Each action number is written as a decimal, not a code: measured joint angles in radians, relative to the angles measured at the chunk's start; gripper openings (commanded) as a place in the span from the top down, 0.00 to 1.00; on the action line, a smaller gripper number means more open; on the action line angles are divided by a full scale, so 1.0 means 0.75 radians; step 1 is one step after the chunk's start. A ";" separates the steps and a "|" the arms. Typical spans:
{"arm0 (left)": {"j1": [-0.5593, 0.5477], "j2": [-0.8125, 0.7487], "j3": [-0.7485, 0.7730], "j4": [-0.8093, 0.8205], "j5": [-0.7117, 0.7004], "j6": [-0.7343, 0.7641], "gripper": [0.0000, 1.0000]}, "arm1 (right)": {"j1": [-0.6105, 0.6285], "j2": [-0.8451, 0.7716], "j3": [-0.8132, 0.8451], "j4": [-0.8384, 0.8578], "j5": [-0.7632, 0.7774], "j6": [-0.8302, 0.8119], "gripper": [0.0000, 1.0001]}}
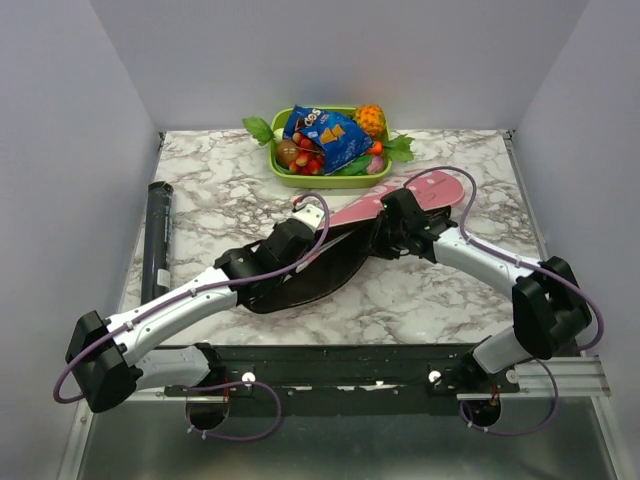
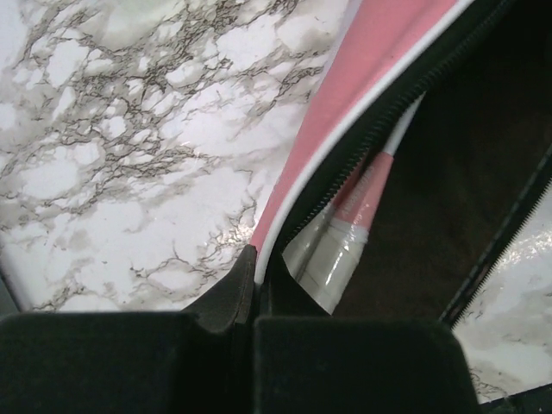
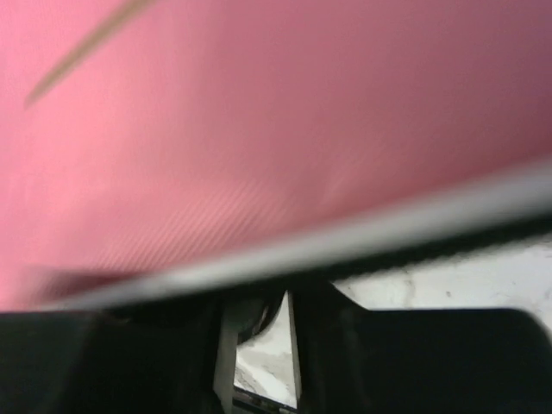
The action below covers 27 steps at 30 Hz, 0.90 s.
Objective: Pack up the badminton gear
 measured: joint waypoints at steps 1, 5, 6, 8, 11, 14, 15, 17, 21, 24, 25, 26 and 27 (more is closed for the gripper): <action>0.004 0.009 -0.012 0.018 0.001 -0.001 1.00 | 0.001 0.028 0.002 0.020 -0.038 -0.009 0.52; 0.008 0.010 -0.064 0.051 0.010 -0.001 1.00 | 0.003 0.038 0.001 0.017 -0.134 -0.061 0.46; 0.008 0.009 -0.073 0.052 0.012 -0.001 1.00 | 0.003 0.025 0.001 0.006 -0.149 -0.080 0.46; 0.009 0.008 -0.084 0.052 0.013 -0.001 1.00 | 0.003 -0.016 -0.002 -0.041 -0.168 -0.111 0.46; 0.009 0.004 -0.092 0.049 0.013 0.004 1.00 | 0.003 -0.154 -0.030 -0.126 -0.160 -0.141 0.40; 0.009 0.003 -0.094 0.034 0.013 0.009 1.00 | 0.003 -0.329 -0.050 -0.219 -0.071 -0.150 0.35; 0.010 0.003 -0.094 0.028 0.013 0.010 1.00 | 0.001 -0.376 -0.050 -0.243 -0.025 -0.158 0.35; 0.014 0.001 -0.094 0.020 0.013 0.010 1.00 | -0.017 -0.428 -0.050 -0.274 0.051 -0.165 0.35; 0.018 0.000 -0.094 0.013 0.009 0.017 1.00 | -0.139 -0.357 -0.040 -0.329 0.172 -0.187 0.39; 0.030 0.027 -0.094 0.007 -0.016 0.025 1.00 | -0.208 -0.231 -0.006 -0.384 0.252 -0.213 0.42; 0.040 0.048 -0.091 0.003 -0.035 0.027 1.00 | -0.229 -0.187 0.013 -0.402 0.281 -0.224 0.42; 0.054 0.085 -0.083 -0.007 -0.057 0.028 1.00 | -0.243 -0.163 0.025 -0.414 0.299 -0.232 0.42; 0.069 0.123 -0.076 -0.013 -0.079 0.028 1.00 | -0.260 -0.139 0.039 -0.428 0.319 -0.243 0.42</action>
